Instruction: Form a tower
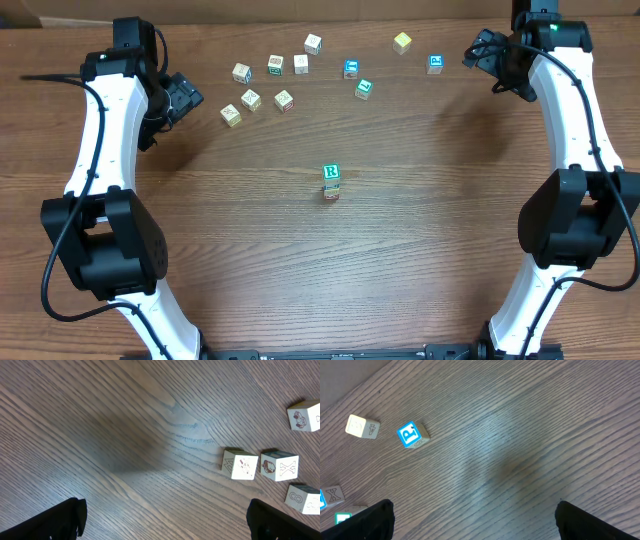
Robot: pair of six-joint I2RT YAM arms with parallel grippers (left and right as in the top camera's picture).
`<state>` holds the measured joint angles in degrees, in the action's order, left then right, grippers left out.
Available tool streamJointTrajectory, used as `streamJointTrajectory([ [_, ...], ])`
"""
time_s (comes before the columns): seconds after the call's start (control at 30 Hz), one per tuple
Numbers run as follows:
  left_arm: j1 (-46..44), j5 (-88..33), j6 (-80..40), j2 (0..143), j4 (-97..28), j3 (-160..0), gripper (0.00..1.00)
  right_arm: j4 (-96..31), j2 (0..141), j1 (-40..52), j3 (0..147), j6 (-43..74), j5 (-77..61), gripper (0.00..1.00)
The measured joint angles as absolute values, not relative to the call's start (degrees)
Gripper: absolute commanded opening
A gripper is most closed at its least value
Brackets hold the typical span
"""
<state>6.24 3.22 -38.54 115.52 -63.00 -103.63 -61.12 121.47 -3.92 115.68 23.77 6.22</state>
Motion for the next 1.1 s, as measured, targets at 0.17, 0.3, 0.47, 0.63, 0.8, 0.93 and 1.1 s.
streamJointTrajectory([
  [0.17, 7.11, 3.2, -38.54, 115.52, -62.98, -103.63, 1.0, -61.08, 121.47, -3.95, 115.68, 23.73, 6.24, 1.0],
  [0.3, 10.0, 3.2, -38.54, 115.52, -62.98, -103.63, 1.0, -61.12, 121.47, -3.95, 115.68, 23.75, 6.24, 1.0],
  [0.47, 16.34, 3.2, -38.54, 115.52, -62.98, -103.63, 1.0, -61.1, 121.47, -3.95, 115.68, 23.75, 6.22, 1.0],
  [0.63, 22.15, 3.25, -38.57, 115.28, -63.0, -103.63, 0.99, -61.1, 121.47, -3.92, 115.68, 23.75, 6.22, 1.0],
  [0.8, 22.44, 3.27, -38.57, 109.82, -62.94, -103.63, 0.99, -61.12, 121.47, -3.92, 115.68, 23.73, 6.22, 1.0],
  [0.93, 19.0, 4.91, -38.89, 102.94, -60.27, -103.77, 0.99, -61.12, 121.47, -3.92, 115.68, 23.75, 6.24, 1.0],
  [1.1, 12.75, 7.62, -39.05, 101.51, -48.93, -103.48, 1.0, -61.06, 121.47, -3.92, 115.68, 23.75, 6.24, 1.0],
])
